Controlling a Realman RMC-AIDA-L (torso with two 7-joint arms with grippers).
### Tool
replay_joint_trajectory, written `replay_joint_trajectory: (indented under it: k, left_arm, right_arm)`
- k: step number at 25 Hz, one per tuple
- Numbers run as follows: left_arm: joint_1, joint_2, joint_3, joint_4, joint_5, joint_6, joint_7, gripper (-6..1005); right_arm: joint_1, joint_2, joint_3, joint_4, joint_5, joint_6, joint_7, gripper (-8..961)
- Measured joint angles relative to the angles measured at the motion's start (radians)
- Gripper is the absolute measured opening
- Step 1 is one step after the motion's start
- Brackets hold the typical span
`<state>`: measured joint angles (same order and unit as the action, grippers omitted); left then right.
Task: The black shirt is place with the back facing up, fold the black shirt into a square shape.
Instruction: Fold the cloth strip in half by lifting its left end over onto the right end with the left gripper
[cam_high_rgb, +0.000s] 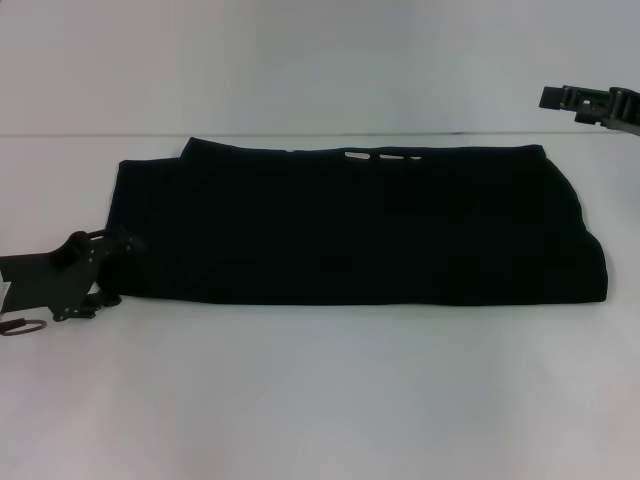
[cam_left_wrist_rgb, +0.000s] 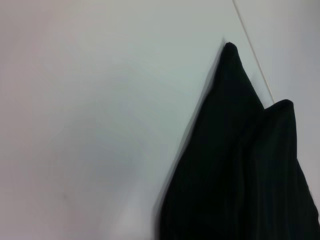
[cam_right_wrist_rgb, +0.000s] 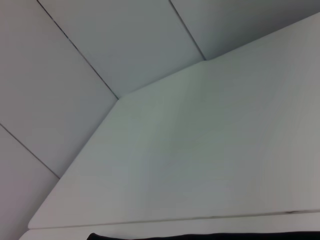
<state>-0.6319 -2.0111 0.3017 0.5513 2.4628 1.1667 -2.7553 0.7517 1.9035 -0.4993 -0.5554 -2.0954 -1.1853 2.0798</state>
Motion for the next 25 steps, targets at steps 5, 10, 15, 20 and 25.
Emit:
replay_joint_trajectory:
  k: [5, 10, 15, 20, 25]
  left_arm:
    - [-0.004, -0.001, 0.011, -0.001, 0.001, -0.006, 0.006, 897]
    - [-0.007, 0.001, 0.014, 0.007, -0.005, 0.009, 0.006, 897]
    - [-0.009, 0.008, 0.009, 0.019, -0.007, 0.061, 0.002, 896]
    - [0.001, 0.016, 0.003, 0.048, -0.001, 0.174, -0.044, 896]
    - [0.015, 0.022, -0.003, 0.06, 0.005, 0.257, -0.068, 895]
  right_arm:
    - [0.0, 0.0, 0.001, 0.0, 0.0, -0.005, 0.0, 880]
    - [0.0, 0.0, 0.003, 0.0, 0.0, -0.008, 0.002, 879]
    - [-0.001, 0.0, 0.004, -0.001, 0.0, -0.01, 0.002, 879]
    - [-0.001, 0.001, 0.005, -0.008, 0.0, -0.01, 0.002, 879]
    - [-0.002, 0.003, 0.005, -0.014, 0.0, -0.01, 0.002, 879]
